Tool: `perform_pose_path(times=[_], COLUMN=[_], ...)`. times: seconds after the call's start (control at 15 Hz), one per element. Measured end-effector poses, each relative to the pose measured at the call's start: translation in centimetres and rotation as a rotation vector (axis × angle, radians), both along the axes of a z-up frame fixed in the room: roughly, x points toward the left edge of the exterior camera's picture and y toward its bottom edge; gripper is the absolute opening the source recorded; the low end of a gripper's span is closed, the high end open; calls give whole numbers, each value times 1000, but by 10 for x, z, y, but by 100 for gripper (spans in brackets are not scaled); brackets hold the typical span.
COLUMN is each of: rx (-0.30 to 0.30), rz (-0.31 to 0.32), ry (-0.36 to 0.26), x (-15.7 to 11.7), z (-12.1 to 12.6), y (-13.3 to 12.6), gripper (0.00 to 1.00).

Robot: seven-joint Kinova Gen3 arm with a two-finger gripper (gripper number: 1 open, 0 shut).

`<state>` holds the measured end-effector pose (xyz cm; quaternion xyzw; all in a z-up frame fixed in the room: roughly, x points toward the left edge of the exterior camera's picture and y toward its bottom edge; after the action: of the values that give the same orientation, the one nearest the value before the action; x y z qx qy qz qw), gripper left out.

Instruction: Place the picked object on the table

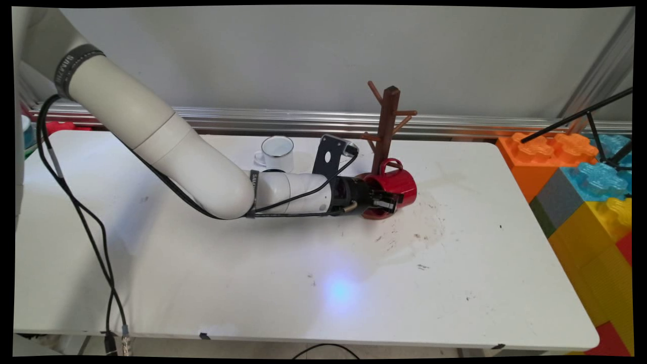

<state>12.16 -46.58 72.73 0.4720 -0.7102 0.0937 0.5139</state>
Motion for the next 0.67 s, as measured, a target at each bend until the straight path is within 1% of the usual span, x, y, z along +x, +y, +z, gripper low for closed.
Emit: perform_pose_path(times=[0.47, 0.67], rx=[-32, -41], rz=[-44, -61], ry=[39, 46], x=[-9, -11], z=[17, 22], y=[14, 20], gripper=[0, 0])
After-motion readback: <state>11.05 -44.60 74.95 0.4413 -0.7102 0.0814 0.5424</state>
